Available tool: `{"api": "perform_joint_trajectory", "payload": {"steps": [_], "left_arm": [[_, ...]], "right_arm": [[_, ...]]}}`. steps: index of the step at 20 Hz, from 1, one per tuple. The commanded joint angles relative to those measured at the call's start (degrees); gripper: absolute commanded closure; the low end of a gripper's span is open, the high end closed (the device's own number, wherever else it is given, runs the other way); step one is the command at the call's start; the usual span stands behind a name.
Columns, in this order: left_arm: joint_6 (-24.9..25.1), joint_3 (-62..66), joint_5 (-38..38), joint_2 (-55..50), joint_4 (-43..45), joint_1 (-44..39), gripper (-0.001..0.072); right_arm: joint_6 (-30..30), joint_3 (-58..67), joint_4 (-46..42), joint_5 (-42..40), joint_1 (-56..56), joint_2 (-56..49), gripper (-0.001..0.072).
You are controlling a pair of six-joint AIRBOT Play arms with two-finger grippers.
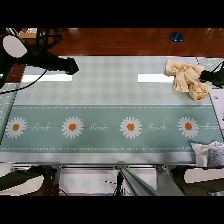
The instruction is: Fold the shirts.
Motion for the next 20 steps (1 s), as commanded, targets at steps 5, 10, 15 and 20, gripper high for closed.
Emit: {"api": "perform_joint_trajectory", "payload": {"steps": [5,10,15,20], "left_arm": [[0.0,0.0,0.0,0.0,-0.2,0.0,-0.0013],[0.0,2.2,-1.1,0.6,-0.2,0.0,-0.0013],[0.0,15.7,-7.6,2.7,-1.2,0.0,-0.0013],[-2.3,31.7,-11.5,7.3,-9.1,0.0,-0.0013]], "right_arm": [[-5.0,0.1,23.5,-5.7,-0.7,-7.3,0.0332],[-14.1,1.9,29.0,-4.5,-0.7,-2.3,0.0676],[-19.1,8.9,30.8,-0.9,-0.7,14.1,0.0676],[-22.6,12.9,42.7,-1.6,-0.7,32.1,0.0676]]}}
